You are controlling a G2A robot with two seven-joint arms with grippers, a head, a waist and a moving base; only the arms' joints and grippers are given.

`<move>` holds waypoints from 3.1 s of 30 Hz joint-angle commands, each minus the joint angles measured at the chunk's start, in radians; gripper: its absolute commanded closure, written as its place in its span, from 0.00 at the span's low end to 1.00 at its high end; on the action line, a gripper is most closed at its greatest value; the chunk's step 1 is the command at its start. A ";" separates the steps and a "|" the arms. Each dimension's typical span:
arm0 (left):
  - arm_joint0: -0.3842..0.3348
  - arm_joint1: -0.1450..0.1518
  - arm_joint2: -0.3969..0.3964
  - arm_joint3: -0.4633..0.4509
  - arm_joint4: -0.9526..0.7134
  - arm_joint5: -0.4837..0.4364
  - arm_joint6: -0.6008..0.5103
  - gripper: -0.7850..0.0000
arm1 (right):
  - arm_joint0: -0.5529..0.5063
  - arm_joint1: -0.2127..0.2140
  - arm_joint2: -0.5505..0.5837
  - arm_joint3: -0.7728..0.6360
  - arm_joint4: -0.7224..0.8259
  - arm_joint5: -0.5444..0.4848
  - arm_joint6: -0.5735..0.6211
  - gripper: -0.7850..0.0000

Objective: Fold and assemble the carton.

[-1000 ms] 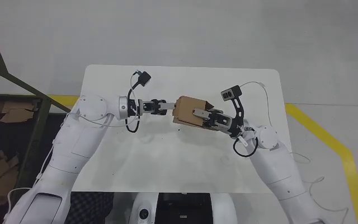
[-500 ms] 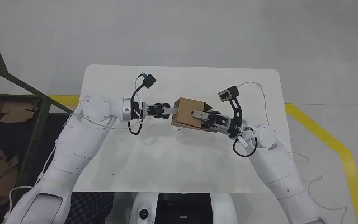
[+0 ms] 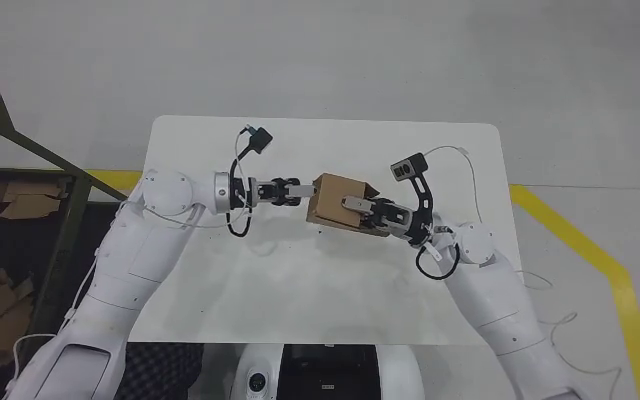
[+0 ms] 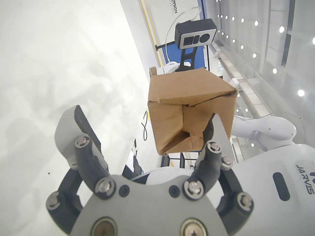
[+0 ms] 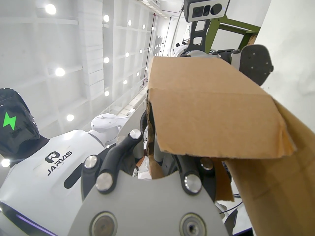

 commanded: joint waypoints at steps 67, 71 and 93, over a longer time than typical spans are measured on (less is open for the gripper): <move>0.066 -0.006 0.057 0.017 1.389 -0.768 1.215 0.00 | 0.137 -0.005 -0.047 0.126 -0.110 0.195 0.004 1.00; 0.073 -0.007 0.058 0.012 1.384 -0.753 1.212 0.00 | 0.135 -0.005 -0.047 0.124 -0.110 0.196 -0.002 1.00; 0.059 0.001 0.114 0.045 1.402 -0.768 1.227 0.00 | 0.152 -0.012 -0.101 0.128 -0.159 0.225 0.024 1.00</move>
